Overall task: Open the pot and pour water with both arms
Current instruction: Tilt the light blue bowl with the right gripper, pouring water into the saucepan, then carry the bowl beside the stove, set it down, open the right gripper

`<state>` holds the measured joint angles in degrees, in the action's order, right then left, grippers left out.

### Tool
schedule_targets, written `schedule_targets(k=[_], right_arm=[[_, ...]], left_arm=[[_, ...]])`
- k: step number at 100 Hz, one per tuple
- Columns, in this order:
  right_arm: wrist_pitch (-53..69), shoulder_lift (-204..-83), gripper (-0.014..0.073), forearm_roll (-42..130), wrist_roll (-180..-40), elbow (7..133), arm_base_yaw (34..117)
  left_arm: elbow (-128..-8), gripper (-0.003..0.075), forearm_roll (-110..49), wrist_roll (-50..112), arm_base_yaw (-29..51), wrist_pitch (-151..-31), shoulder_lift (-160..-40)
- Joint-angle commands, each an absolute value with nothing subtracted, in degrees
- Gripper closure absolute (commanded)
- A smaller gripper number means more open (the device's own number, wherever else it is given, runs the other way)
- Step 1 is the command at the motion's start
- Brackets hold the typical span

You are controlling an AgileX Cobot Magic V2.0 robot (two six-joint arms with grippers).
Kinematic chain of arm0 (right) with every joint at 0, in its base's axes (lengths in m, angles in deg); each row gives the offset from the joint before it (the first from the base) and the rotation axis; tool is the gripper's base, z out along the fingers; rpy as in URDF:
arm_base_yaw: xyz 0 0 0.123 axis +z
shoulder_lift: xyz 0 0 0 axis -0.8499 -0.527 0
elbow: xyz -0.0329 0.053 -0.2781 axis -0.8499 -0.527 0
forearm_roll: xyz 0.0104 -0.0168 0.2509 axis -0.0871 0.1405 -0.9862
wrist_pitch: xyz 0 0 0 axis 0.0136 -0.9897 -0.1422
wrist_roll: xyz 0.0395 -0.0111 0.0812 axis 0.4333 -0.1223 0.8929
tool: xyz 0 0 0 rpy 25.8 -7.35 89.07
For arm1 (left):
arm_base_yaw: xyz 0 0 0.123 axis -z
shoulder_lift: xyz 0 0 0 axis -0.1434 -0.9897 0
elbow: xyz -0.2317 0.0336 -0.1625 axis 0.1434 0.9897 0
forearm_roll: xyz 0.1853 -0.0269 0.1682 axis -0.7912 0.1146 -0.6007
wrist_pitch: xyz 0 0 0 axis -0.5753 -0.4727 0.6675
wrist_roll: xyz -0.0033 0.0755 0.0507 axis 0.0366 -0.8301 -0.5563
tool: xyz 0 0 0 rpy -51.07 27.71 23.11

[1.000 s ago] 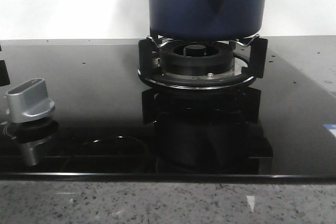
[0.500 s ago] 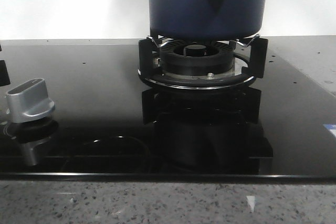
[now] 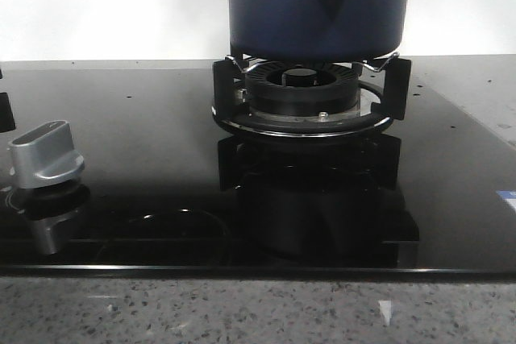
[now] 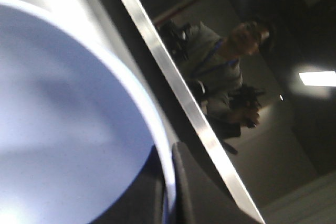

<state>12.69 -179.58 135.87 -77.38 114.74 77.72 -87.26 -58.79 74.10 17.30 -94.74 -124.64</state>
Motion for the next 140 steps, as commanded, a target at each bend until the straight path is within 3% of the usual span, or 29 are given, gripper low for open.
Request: schedule_targets(k=[1, 20, 50, 77, 91, 122, 140], right_arm=[[10.6, -176.9, 0.0638, 136.5, -75.8, 116.8, 77.7], [3.5, -178.0, 0.0641, 130.3, -72.0, 116.6, 77.7], [-18.9, -178.5, 0.0641, 95.6, -72.0, 116.6, 78.2], [-30.1, -178.5, 0.0641, 81.1, -72.0, 118.4, 76.9], [-36.4, -176.5, 0.0641, 73.2, -72.0, 121.0, 70.7], [-48.7, -172.6, 0.0664, 62.9, -72.8, 120.2, 47.8], [-50.3, -172.6, 0.0664, 60.1, -73.3, 114.4, 41.3]], left_arm=[[-89.2, 0.0373, -58.9, 74.0, 17.1, -88.6, -122.1], [-89.2, 0.0373, -58.9, 74.0, 17.1, -88.7, -122.1], [-89.2, 0.0373, -58.9, 74.0, 17.1, -88.1, -122.1], [-89.2, 0.0373, -58.4, 74.0, 17.1, -87.1, -122.1], [-89.2, 0.0373, -58.2, 74.0, 17.1, -87.2, -122.1], [-89.2, 0.0373, -57.8, 74.0, 17.1, -86.2, -122.1], [-89.2, 0.0373, -56.6, 74.0, 17.2, -85.5, -122.1]])
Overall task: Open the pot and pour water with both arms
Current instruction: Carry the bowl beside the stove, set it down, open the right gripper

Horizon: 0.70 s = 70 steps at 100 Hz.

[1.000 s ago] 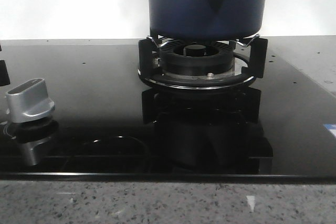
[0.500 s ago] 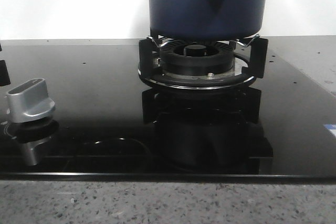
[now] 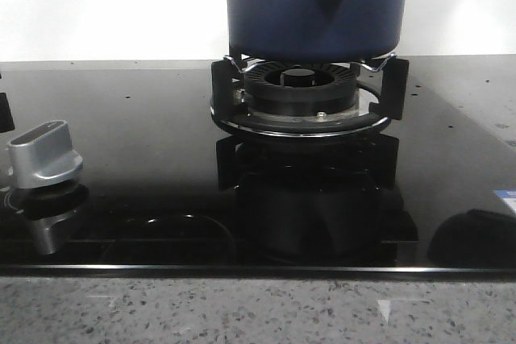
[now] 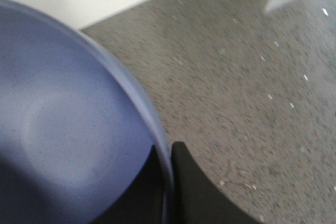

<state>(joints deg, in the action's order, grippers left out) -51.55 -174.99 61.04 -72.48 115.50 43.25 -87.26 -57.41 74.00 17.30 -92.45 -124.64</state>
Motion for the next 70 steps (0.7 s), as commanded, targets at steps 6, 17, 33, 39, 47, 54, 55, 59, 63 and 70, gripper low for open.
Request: schedule_targets(k=[6, 17, 33, 39, 47, 54, 55, 59, 63, 70], right_arm=[[-50.6, -172.6, 0.0664, 60.1, -74.0, 111.3, 40.5], [-49.7, -172.6, 0.0664, 60.1, -74.0, 104.3, 40.1], [-46.7, -172.6, 0.0664, 60.1, -74.0, 95.1, 40.1], [-45.3, -172.6, 0.0664, 60.1, -74.0, 92.3, 40.1], [-43.7, -172.6, 0.0663, 60.0, -74.0, 89.9, 40.1], [-42.8, -172.6, 0.0659, 59.9, -73.1, 88.7, 40.1], [-42.7, -172.6, 0.0658, 59.9, -72.8, 88.7, 40.1], [-42.6, -172.6, 0.0650, 59.9, -72.3, 88.7, 40.1], [-42.4, -172.6, 0.0628, 59.9, -72.3, 88.7, 40.1], [-42.4, -172.6, 0.0556, 59.9, -72.3, 88.7, 40.1]], left_arm=[[-89.2, 0.0373, -56.3, 74.0, 17.2, -85.6, -122.1], [-89.2, 0.0373, -54.9, 74.0, 17.2, -85.5, -122.1], [-89.2, 0.0373, -53.5, 74.0, 18.4, -85.5, -122.1], [-89.2, 0.0373, -53.6, 74.0, 19.8, -85.1, -122.1], [-89.2, 0.0373, -53.9, 73.7, 21.7, -84.0, -122.1], [-89.2, 0.0373, -54.0, 73.7, 23.2, -82.3, -122.1], [-89.2, 0.0373, -54.0, 73.7, 23.5, -82.1, -122.1], [-89.2, 0.0373, -54.0, 73.7, 24.5, -80.7, -122.4], [-89.2, 0.0373, -54.0, 73.7, 25.3, -79.3, -122.8], [-89.2, 0.0373, -53.7, 73.7, 26.8, -77.2, -123.7]])
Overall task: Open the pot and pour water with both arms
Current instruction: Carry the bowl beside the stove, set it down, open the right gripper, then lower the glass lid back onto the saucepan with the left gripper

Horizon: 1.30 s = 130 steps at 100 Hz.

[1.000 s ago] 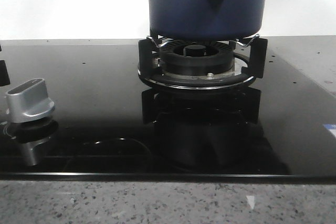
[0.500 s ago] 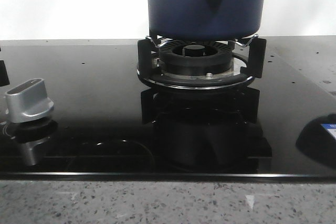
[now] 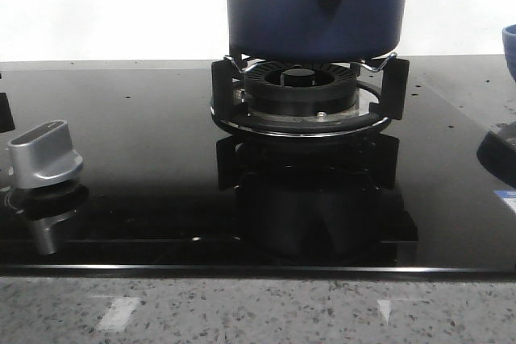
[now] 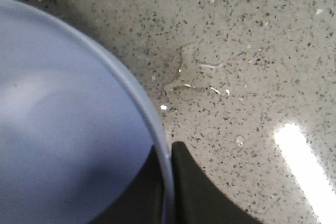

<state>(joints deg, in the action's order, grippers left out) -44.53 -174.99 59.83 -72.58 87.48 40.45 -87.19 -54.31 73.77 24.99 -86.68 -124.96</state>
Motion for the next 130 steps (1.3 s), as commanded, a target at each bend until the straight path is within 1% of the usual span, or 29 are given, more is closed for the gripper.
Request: schedule_targets(k=[1, 16, 23, 30, 48, 53, 60, 67, 72, 74, 75, 79, 106, 130], right_arm=[[-42.4, -172.6, 0.0547, 59.9, -72.3, 88.7, 40.1], [-42.3, -172.3, 0.0314, 59.9, -71.6, 88.7, 40.1], [-41.3, -171.7, 0.0226, 59.9, -70.6, 88.8, 40.1], [-39.2, -170.3, 0.0190, 59.9, -69.8, 89.5, 40.1], [-32.1, -163.7, 0.0192, 58.2, -67.3, 93.6, 40.1], [-30.3, -161.4, 0.0207, 56.6, -67.3, 94.7, 40.1], [-28.4, -157.7, 0.0285, 55.0, -67.5, 95.4, 40.2], [-26.4, -153.5, 0.0407, 53.2, -69.6, 95.4, 41.0], [-25.6, -150.8, 0.0521, 52.7, -71.0, 95.4, 42.2], [-25.4, -149.7, 0.0550, 52.5, -71.6, 95.4, 42.8], [-25.4, -149.0, 0.0594, 52.2, -72.2, 95.4, 43.3], [-25.3, -147.1, 0.0664, 51.5, -74.9, 95.4, 45.0], [-27.0, -138.3, 0.0663, 51.2, -78.3, 95.4, 55.3], [-27.0, -134.0, 0.0663, 51.1, -78.3, 95.4, 57.4]], left_arm=[[-89.2, 0.0373, -53.6, 73.7, 27.1, -77.0, -123.8], [-89.2, 0.0373, -53.5, 73.7, 30.0, -75.4, -126.0], [-89.2, 0.0373, -53.5, 73.7, 30.9, -75.0, -126.8], [-89.2, 0.0373, -53.5, 73.7, 31.3, -74.1, -127.6], [-89.2, 0.0373, -53.3, 73.7, 32.1, -72.2, -129.2], [-89.2, 0.0373, -52.4, 73.7, 32.1, -72.1, -129.5], [-89.2, 0.0373, -52.1, 73.7, 32.7, -72.0, -130.0], [-89.2, 0.0373, -52.1, 73.7, 33.3, -71.3, -130.3], [-89.2, 0.0373, -52.1, 73.7, 34.0, -70.1, -130.5], [-89.2, 0.0373, -52.1, 73.7, 34.2, -69.5, -130.7], [-89.2, 0.0373, -52.1, 73.7, 34.4, -69.3, -130.7], [-89.2, 0.0373, -52.1, 73.7, 34.9, -68.3, -131.0], [-89.2, 0.0373, -52.3, 73.7, 36.0, -65.8, -133.1], [-89.2, 0.0373, -52.3, 73.7, 36.0, -65.0, -135.6]])
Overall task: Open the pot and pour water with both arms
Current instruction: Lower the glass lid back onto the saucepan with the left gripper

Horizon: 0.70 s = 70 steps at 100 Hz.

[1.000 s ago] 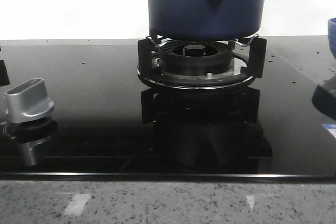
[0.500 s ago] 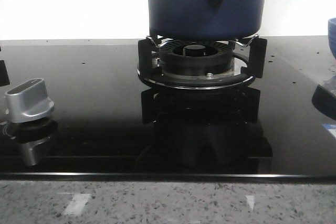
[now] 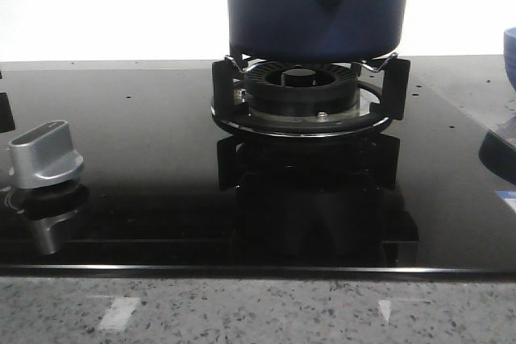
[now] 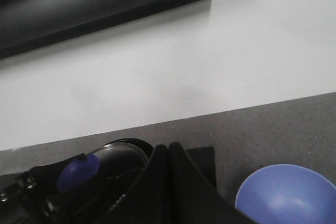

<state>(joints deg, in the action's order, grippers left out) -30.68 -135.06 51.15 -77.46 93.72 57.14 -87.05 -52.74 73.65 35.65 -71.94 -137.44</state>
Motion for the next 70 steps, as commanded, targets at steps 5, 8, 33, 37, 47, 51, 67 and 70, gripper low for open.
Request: schedule_targets(k=[5, 8, 33, 37, 47, 51, 67, 70], right_arm=[[-27.4, -133.4, 0.0663, 51.1, -78.4, 95.4, 57.4], [-27.5, -133.2, 0.0663, 51.1, -78.4, 95.4, 57.4], [-28.6, -132.5, 0.0664, 51.0, -78.5, 95.4, 57.4], [-28.7, -132.5, 0.0664, 50.9, -78.5, 95.4, 57.4], [-28.7, -132.5, 0.0664, 50.4, -78.5, 95.4, 58.0], [-28.7, -132.5, 0.0664, 50.2, -78.5, 95.4, 58.3], [-28.7, -132.5, 0.0664, 49.9, -78.5, 95.4, 60.1], [-28.7, -132.5, 0.0663, 49.9, -78.5, 95.4, 60.3]], left_arm=[[-89.2, 0.0373, -52.3, 73.7, 36.0, -64.7, -136.0], [-89.2, 0.0373, -52.3, 73.7, 36.0, -64.7, -136.3], [-89.2, 0.0373, -53.1, 73.7, 35.3, -61.7, -136.9], [-89.2, 0.0373, -53.1, 73.7, 35.2, -61.5, -136.9], [-89.2, 0.0373, -53.1, 73.7, 34.7, -61.4, -137.3], [-89.2, 0.0373, -53.1, 73.7, 34.6, -61.4, -137.5], [-89.2, 0.0373, -53.1, 73.7, 34.6, -60.4, -138.3], [-89.2, 0.0373, -53.1, 73.7, 34.6, -59.8, -138.5]])
